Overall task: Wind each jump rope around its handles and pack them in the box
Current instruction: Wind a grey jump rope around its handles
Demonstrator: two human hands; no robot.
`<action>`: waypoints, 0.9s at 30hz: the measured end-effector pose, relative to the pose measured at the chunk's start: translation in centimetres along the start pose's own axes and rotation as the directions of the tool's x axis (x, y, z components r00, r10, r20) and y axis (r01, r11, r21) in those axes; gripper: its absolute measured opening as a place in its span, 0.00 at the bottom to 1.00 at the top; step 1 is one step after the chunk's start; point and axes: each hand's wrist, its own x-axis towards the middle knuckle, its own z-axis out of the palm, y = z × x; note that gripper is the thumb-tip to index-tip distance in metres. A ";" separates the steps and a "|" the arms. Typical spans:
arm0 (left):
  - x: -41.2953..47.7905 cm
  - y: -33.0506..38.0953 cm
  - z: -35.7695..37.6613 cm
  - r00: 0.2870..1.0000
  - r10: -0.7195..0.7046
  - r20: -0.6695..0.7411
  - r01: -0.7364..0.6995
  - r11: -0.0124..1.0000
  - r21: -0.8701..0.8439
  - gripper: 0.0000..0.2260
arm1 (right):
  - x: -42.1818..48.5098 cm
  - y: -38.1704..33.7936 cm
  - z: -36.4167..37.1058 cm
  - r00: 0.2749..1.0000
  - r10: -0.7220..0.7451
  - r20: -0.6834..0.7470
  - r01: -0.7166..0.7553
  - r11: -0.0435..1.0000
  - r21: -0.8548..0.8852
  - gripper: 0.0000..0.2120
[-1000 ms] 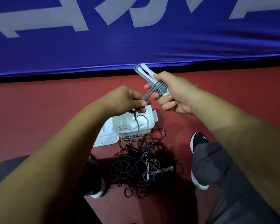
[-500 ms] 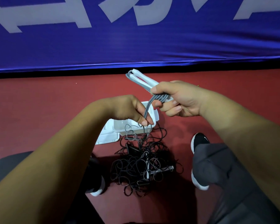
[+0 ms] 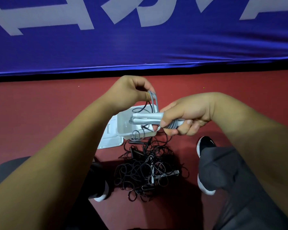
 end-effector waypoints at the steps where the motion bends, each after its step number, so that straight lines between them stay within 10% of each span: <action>1: 0.0 0.3 -0.1 1.000 0.019 -0.013 -0.019 1.000 0.008 0.04 | 0.3 0.1 0.0 0.998 0.020 -0.064 -0.022 0.999 -0.033 0.07; 7: -0.5 1.9 -0.2 0.992 0.064 0.105 -0.093 0.947 0.306 0.06 | 2.3 0.8 -1.2 0.925 0.034 -0.379 -0.114 0.975 -0.190 0.08; 13: -0.9 0.9 -0.3 0.969 -0.155 0.193 0.060 0.903 0.425 0.14 | 4.0 1.4 -2.8 0.707 -0.187 -0.682 0.058 0.976 -0.208 0.11; 27: -1.2 0.1 2.0 0.928 -0.373 0.014 0.363 0.911 0.195 0.10 | 3.9 -0.3 -1.4 0.715 -0.276 -0.642 0.425 0.901 0.086 0.17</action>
